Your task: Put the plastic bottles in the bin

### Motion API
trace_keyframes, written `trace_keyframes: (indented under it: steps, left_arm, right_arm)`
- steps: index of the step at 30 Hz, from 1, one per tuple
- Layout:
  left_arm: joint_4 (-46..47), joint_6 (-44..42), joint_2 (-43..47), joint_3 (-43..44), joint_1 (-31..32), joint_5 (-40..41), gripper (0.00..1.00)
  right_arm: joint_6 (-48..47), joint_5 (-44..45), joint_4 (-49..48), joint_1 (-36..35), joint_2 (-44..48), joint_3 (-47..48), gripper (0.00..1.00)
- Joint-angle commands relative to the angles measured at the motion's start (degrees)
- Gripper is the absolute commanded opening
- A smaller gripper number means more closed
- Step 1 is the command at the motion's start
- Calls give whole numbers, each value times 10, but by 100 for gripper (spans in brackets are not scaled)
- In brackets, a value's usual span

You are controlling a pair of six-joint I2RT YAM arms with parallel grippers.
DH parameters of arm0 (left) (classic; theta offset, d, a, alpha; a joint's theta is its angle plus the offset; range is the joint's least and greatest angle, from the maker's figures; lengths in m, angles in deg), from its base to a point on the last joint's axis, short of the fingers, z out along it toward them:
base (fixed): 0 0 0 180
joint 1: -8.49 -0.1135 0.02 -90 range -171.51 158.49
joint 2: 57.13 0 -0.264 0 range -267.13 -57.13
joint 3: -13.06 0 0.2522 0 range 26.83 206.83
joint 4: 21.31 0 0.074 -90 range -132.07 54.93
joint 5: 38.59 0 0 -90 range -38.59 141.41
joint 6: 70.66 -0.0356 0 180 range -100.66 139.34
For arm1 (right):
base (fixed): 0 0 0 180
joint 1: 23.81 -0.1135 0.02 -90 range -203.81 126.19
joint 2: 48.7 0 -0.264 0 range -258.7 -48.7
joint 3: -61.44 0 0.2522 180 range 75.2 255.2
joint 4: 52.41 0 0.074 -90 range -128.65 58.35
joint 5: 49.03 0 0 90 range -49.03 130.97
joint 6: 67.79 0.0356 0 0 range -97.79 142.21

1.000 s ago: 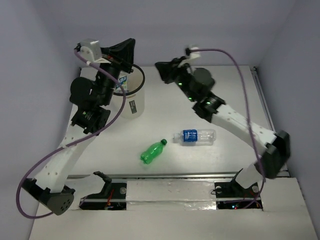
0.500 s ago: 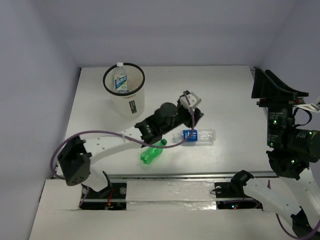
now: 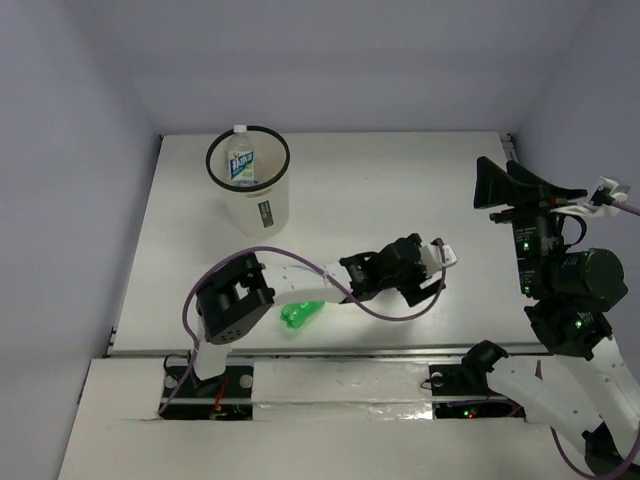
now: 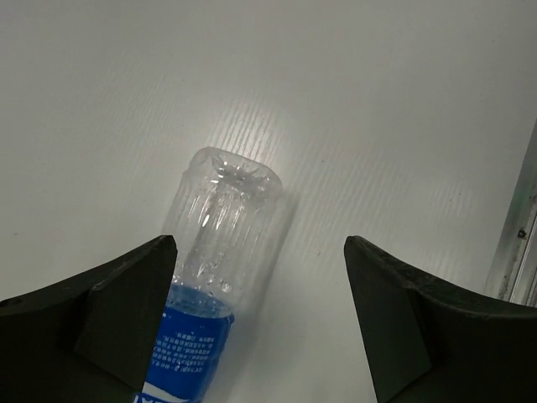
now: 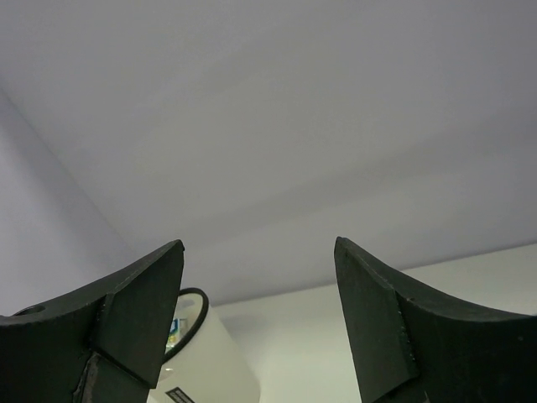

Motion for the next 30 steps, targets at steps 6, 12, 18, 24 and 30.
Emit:
trace_keyframes:
  steps: [6, 12, 18, 24, 30]
  left_arm:
    - [-61, -60, -95, 115, 0, 19, 80]
    - [-53, -79, -153, 145, 0, 77, 78]
    - [-29, -90, -159, 151, 0, 95, 46]
    - [48, -84, -69, 91, 0, 136, 28]
    - [149, -24, 92, -5, -34, 143, 25]
  right_arm:
    - [-2, -10, 11, -3, -4, 4, 78]
    - [2, -25, 11, -3, -5, 4, 78]
    - [7, -30, 18, -3, -7, 0, 78]
    - [16, -34, 51, -3, -10, -6, 51]
    - [23, -51, 113, -3, -7, -17, 31]
